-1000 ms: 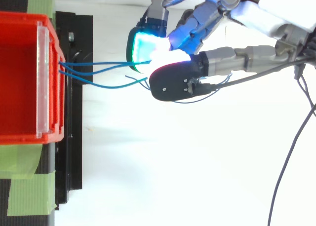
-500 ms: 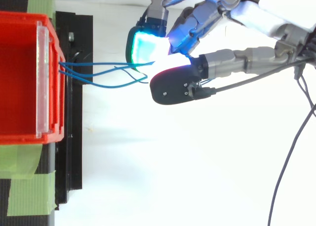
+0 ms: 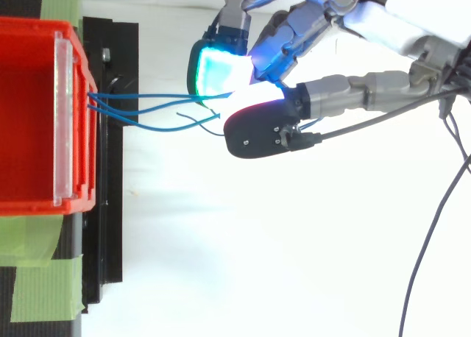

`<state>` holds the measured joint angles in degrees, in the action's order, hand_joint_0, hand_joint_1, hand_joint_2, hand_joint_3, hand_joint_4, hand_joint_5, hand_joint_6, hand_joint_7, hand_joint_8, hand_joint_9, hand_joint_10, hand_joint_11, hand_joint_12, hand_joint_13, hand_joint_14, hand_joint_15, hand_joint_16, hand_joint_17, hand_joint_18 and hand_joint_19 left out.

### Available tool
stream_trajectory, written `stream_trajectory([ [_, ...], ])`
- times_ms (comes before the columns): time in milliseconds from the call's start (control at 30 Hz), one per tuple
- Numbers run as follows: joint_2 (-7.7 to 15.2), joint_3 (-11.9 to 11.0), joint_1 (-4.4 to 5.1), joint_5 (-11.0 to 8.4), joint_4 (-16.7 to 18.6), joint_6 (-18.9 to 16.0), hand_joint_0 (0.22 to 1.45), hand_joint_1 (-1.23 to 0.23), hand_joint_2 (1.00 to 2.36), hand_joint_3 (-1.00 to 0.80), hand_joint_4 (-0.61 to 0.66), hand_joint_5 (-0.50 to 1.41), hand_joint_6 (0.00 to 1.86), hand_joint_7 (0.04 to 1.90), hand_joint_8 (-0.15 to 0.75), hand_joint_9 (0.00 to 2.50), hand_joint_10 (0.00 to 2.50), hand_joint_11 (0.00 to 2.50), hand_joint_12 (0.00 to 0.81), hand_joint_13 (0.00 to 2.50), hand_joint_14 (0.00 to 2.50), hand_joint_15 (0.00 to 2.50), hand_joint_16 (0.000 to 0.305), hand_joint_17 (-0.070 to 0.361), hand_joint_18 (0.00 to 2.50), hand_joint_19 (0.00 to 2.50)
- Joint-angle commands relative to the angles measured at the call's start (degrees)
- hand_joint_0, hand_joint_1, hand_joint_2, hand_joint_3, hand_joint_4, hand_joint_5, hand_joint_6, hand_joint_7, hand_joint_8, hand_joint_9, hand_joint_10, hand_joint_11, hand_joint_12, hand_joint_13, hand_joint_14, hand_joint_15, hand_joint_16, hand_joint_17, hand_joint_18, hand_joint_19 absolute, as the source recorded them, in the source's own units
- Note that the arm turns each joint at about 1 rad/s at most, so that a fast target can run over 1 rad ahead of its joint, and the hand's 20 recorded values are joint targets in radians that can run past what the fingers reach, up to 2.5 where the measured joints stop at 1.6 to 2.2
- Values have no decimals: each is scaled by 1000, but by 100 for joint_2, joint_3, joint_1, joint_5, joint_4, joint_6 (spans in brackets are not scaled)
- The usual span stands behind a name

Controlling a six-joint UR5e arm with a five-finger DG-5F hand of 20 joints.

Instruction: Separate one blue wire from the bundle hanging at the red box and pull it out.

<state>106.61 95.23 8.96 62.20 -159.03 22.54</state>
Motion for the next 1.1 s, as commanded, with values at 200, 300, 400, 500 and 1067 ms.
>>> stream_trajectory([
  [200, -9, -5, 0, -15, -23, -302, 675, -802, 1019, -294, 200, -257, 880, 1074, 347, 886, 17, 1112, 320, 1242, 393, 1591, 50, 112, 678, 786],
  [300, 0, -5, 0, -15, -40, -469, 675, -800, 1019, -290, 201, -257, 880, 1067, 351, 888, 17, 1105, 316, 1259, 496, 1538, 51, 114, 688, 795],
  [400, 0, -5, 0, -15, -40, -549, 675, -799, 1019, -290, 201, -256, 880, 1061, 351, 888, 16, 1107, 309, 1264, 615, 1478, 51, 114, 694, 795],
  [500, 0, -5, 0, -15, -49, -566, 675, -798, 1020, -290, 203, -256, 880, 1063, 351, 888, 17, 1096, 304, 1274, 737, 1402, 51, 115, 700, 802],
  [1067, 0, -5, 9, -15, -111, -549, 724, -906, 1009, -413, 200, -251, 880, 1071, 346, 883, 18, 1107, 304, 1258, 884, 1358, 51, 115, 731, 787],
])
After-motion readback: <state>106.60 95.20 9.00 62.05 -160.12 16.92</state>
